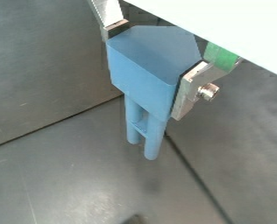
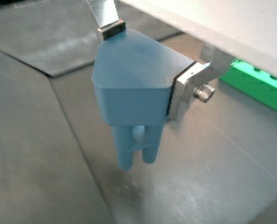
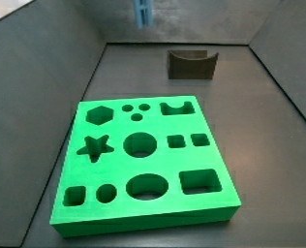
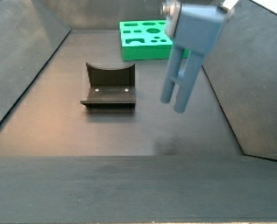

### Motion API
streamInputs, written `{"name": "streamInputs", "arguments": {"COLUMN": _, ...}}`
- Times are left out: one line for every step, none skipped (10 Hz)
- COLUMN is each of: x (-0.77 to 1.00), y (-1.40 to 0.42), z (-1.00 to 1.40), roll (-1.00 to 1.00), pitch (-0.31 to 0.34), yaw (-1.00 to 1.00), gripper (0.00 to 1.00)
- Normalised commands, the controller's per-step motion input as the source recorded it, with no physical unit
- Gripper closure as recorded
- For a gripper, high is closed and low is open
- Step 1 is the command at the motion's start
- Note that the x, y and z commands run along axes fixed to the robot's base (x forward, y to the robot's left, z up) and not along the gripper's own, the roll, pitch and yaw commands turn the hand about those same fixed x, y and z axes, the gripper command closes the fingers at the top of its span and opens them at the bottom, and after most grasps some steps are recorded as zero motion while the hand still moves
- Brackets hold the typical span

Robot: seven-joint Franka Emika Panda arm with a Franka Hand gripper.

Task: Pick up the 3 prong object. Move up. Move to above the board. Insert the 3 prong object.
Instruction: Move to above the board.

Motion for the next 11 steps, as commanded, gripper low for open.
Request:
{"name": "streamInputs", "arguments": {"x": 0.13, "y": 0.21, "z": 1.00, "roll": 0.00, "pitch": -0.018, "yaw": -0.02, "gripper": 1.00}}
{"name": "streamInputs", "arguments": {"x": 0.12, "y": 0.18, "z": 0.92, "roll": -0.01, "pitch": 0.022, "yaw": -0.02, "gripper": 1.00}}
{"name": "streamInputs", "arguments": {"x": 0.07, "y": 0.11, "z": 0.71, "roll": -0.02, "pitch": 0.074, "yaw": -0.03, "gripper": 1.00}}
{"name": "streamInputs", "arguments": {"x": 0.02, "y": 0.05, "z": 0.49, "roll": -0.02, "pitch": 0.087, "yaw": -0.03, "gripper": 1.00}}
{"name": "streamInputs", "arguments": {"x": 0.00, "y": 0.03, "z": 0.34, "roll": -0.01, "pitch": 0.082, "yaw": -0.03, "gripper": 1.00}}
{"name": "streamInputs", "arguments": {"x": 0.00, "y": 0.03, "z": 0.24, "roll": 0.00, "pitch": 0.081, "yaw": -0.03, "gripper": 1.00}}
{"name": "streamInputs", "arguments": {"x": 0.04, "y": -1.00, "z": 0.09, "roll": 0.03, "pitch": 0.701, "yaw": -1.00, "gripper": 1.00}}
{"name": "streamInputs", "arguments": {"x": 0.04, "y": -1.00, "z": 0.08, "roll": 0.05, "pitch": 0.736, "yaw": -1.00, "gripper": 1.00}}
{"name": "streamInputs", "arguments": {"x": 0.04, "y": -1.00, "z": 0.09, "roll": 0.09, "pitch": 0.695, "yaw": -0.87, "gripper": 1.00}}
{"name": "streamInputs", "arguments": {"x": 0.05, "y": -1.00, "z": 0.09, "roll": 0.00, "pitch": 0.398, "yaw": -0.43, "gripper": 1.00}}
{"name": "streamInputs", "arguments": {"x": 0.05, "y": -1.00, "z": 0.09, "roll": -0.01, "pitch": 0.302, "yaw": -0.30, "gripper": 1.00}}
